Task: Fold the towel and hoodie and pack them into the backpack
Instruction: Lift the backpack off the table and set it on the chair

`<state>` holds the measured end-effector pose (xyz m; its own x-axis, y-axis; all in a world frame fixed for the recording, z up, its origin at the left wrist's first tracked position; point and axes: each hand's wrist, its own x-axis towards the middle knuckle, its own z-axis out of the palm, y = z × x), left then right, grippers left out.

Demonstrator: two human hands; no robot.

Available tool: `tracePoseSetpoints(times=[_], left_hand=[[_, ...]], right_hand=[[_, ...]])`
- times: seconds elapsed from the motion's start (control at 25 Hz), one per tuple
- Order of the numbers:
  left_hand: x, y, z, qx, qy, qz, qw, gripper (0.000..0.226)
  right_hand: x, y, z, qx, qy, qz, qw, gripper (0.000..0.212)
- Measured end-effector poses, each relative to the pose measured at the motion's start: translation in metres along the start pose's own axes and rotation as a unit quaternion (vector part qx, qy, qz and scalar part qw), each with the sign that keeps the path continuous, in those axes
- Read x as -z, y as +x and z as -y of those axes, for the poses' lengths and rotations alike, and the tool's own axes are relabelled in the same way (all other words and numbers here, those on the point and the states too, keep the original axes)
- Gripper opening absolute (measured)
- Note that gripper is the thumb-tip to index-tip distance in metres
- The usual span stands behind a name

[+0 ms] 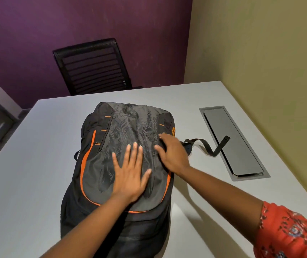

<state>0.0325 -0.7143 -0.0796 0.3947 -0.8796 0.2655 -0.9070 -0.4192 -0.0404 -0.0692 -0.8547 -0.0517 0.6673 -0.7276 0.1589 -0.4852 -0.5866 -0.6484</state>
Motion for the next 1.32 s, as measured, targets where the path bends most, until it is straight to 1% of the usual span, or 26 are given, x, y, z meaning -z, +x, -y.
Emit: tracePoseSetpoints(times=[0.08, 0.12, 0.32, 0.44, 0.52, 0.56, 0.64, 0.68, 0.76, 0.88, 0.92, 0.96, 1.0, 1.08, 1.12, 1.16, 1.24, 1.28, 1.32], left_hand=[[0.000, 0.012, 0.024, 0.017, -0.006, 0.029, 0.999, 0.073], [-0.003, 0.011, 0.031, 0.012, -0.010, 0.038, 0.999, 0.074], [-0.009, -0.005, 0.036, -0.001, -0.036, 0.030, 0.999, 0.068], [-0.006, -0.009, 0.047, -0.019, -0.039, 0.031, 0.999, 0.066], [-0.004, -0.009, 0.059, -0.031, -0.031, 0.027, 0.999, 0.065], [-0.004, -0.009, 0.066, -0.029, -0.023, 0.027, 0.999, 0.064], [-0.001, -0.008, 0.082, -0.026, -0.004, 0.035, 0.999, 0.063], [0.001, -0.007, 0.090, -0.031, 0.005, 0.045, 0.998, 0.063], [0.005, -0.007, 0.104, -0.065, 0.017, 0.067, 0.996, 0.062], [0.008, -0.007, 0.114, -0.116, 0.018, 0.081, 0.990, 0.059], [0.007, -0.008, 0.114, -0.119, 0.017, 0.085, 0.989, 0.059], [0.006, -0.008, 0.114, -0.117, 0.016, 0.090, 0.989, 0.059], [0.004, -0.009, 0.113, -0.112, 0.013, 0.097, 0.989, 0.060], [0.002, -0.010, 0.113, -0.109, 0.009, 0.110, 0.988, 0.061], [0.001, -0.010, 0.114, -0.109, 0.008, 0.116, 0.987, 0.061], [0.001, -0.010, 0.114, -0.109, 0.006, 0.120, 0.987, 0.061], [0.001, -0.010, 0.114, -0.109, 0.002, 0.124, 0.986, 0.062], [0.001, -0.011, 0.113, -0.108, -0.002, 0.125, 0.986, 0.062], [0.000, -0.012, 0.113, -0.106, -0.007, 0.125, 0.986, 0.061]], right_hand=[[-0.015, -0.014, 0.012, 0.042, -0.044, 0.091, 0.994, 0.095], [-0.020, -0.020, 0.015, 0.046, -0.065, 0.121, 0.989, 0.104], [-0.033, -0.041, 0.015, 0.051, -0.109, 0.153, 0.981, 0.115], [-0.034, -0.051, 0.014, 0.033, -0.081, 0.149, 0.985, 0.110], [-0.034, -0.056, 0.017, -0.010, -0.029, 0.122, 0.992, 0.096], [-0.035, -0.060, 0.018, -0.037, 0.005, 0.092, 0.995, 0.090], [-0.037, -0.069, 0.020, -0.095, 0.062, 0.015, 0.993, 0.091], [-0.037, -0.074, 0.021, -0.134, 0.083, -0.008, 0.987, 0.094], [-0.039, -0.085, 0.021, -0.214, 0.140, -0.005, 0.967, 0.106], [-0.048, -0.102, 0.014, -0.306, 0.212, 0.012, 0.928, 0.150], [-0.051, -0.108, 0.012, -0.330, 0.225, 0.022, 0.916, 0.157], [-0.053, -0.114, 0.011, -0.346, 0.237, 0.041, 0.907, 0.156], [-0.053, -0.119, 0.014, -0.356, 0.248, 0.060, 0.899, 0.147], [-0.057, -0.131, 0.017, -0.387, 0.262, 0.088, 0.879, 0.115], [-0.059, -0.136, 0.018, -0.400, 0.267, 0.094, 0.872, 0.106], [-0.060, -0.141, 0.021, -0.413, 0.275, 0.098, 0.863, 0.111], [-0.067, -0.146, 0.018, -0.418, 0.286, 0.092, 0.857, 0.136], [-0.069, -0.147, 0.016, -0.414, 0.282, 0.095, 0.860, 0.141], [-0.067, -0.147, 0.015, -0.407, 0.275, 0.106, 0.864, 0.138]])
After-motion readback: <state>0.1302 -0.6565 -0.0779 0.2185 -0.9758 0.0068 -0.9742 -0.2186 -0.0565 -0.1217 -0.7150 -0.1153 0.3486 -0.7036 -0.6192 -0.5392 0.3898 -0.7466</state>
